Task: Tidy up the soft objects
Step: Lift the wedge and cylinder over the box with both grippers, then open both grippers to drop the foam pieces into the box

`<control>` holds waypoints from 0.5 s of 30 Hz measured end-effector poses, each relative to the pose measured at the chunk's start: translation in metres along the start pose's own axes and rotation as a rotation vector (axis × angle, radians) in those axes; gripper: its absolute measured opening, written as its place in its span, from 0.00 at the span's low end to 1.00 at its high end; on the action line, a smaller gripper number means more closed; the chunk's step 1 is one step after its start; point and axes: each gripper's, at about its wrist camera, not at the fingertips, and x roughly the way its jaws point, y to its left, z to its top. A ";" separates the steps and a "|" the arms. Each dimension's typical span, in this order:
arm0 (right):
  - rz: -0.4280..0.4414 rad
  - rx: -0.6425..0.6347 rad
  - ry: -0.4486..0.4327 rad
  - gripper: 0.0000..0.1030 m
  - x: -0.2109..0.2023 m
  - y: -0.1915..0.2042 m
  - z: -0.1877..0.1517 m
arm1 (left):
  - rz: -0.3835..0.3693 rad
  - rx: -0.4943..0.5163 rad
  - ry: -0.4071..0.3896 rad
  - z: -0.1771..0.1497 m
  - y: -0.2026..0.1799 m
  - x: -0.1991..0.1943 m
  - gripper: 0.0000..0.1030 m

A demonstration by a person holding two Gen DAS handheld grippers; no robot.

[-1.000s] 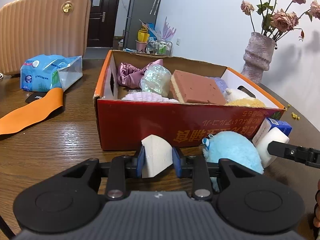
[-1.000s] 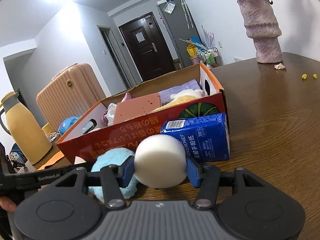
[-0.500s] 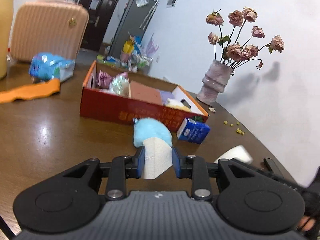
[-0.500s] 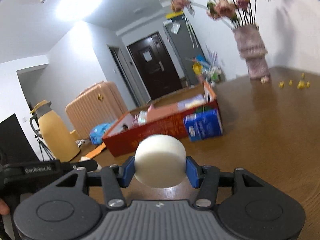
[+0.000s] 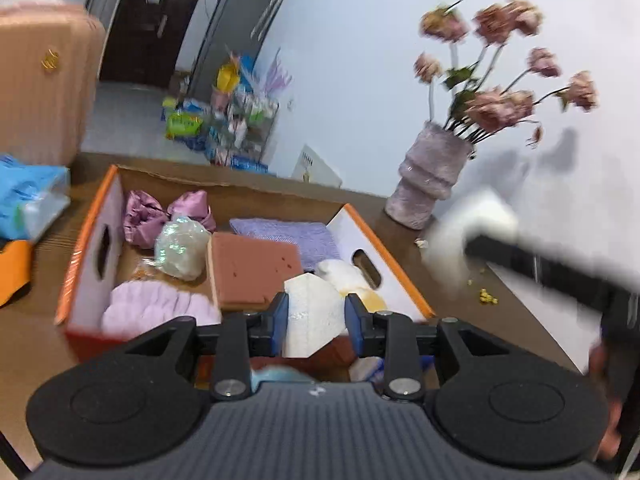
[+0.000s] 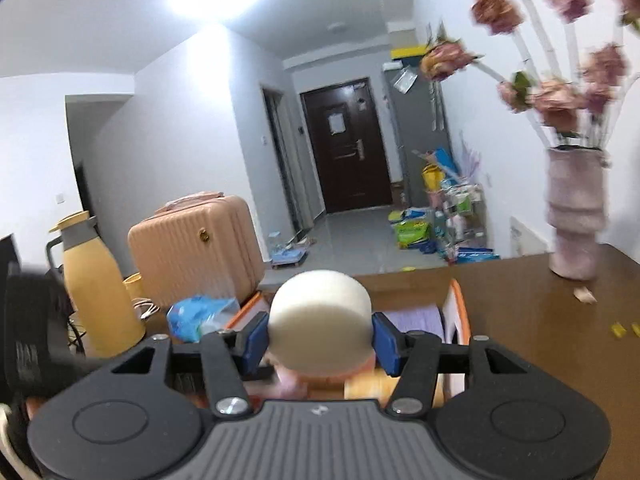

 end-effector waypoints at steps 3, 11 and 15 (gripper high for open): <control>0.016 0.017 0.049 0.53 0.061 -0.017 0.031 | -0.003 -0.020 0.084 0.007 0.015 0.039 0.32; 0.055 -0.009 0.221 0.59 0.205 -0.024 0.044 | 0.000 -0.070 0.114 0.028 0.056 0.067 0.73; 0.041 -0.031 0.272 0.71 0.240 -0.019 0.029 | 0.042 -0.114 0.037 0.043 0.080 0.053 0.80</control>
